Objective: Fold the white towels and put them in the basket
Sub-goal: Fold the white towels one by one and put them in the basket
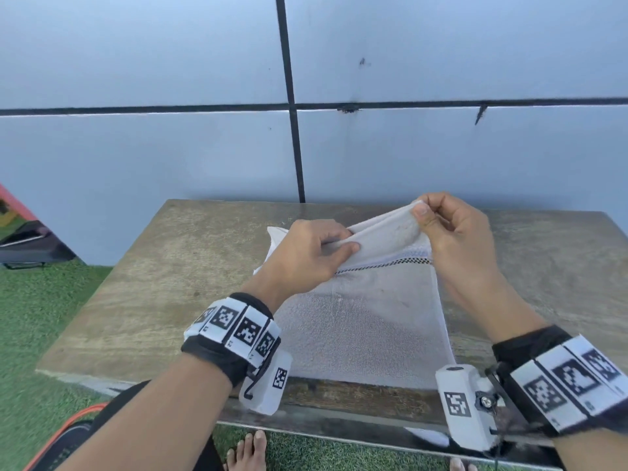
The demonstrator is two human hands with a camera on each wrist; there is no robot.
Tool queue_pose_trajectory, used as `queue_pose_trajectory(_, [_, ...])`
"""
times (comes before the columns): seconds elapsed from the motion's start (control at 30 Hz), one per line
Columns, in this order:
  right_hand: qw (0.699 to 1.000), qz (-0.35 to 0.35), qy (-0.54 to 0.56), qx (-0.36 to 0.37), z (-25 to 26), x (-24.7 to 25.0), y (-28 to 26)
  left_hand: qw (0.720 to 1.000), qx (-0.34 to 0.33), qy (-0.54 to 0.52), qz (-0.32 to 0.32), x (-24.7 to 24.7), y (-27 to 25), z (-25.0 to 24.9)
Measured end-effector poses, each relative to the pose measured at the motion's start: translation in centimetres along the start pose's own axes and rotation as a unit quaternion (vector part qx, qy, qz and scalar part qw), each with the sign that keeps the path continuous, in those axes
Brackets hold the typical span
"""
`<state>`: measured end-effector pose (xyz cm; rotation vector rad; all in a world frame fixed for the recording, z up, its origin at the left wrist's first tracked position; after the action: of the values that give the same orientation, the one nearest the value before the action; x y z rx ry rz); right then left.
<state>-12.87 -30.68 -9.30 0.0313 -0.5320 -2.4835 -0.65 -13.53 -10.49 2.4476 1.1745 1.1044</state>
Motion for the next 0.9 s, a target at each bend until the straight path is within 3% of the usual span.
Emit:
queue_pose_trajectory(0.2, [0.998, -0.036, 0.000, -0.049, 0.3, 2.8, -0.6, 0.990, -0.084, 0.108, 0.036, 3.1, 0.3, -3.6])
queue_pose_trajectory(0.4, [0.996, -0.057, -0.024, -0.059, 2.5, 4.7, -1.3, 0.971, -0.127, 0.181, 0.091, 4.3, -1.0, -6.8])
queue_pose_trajectory(0.63, [0.992, -0.074, -0.059, -0.086, 6.2, 6.9, -1.2, 0.959, -0.117, 0.224, 0.131, 8.3, -3.1, -7.5])
queue_pose_trajectory(0.9, [0.987, -0.095, -0.101, -0.077, 10.0, 7.3, -0.7, 0.958, -0.053, 0.264, 0.100, 13.6, -3.5, -8.5])
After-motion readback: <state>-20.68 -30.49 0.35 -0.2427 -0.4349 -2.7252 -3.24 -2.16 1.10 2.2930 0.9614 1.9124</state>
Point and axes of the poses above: each hand's wrist, its own y-axis towards the middle knuckle, its own x-axis out of the back of the hand, z = x × y, the point moved 5 cm from there along y, towards the middle knuckle, and after that the axes turned 9 degrees about -z, right-handed, at the moved point
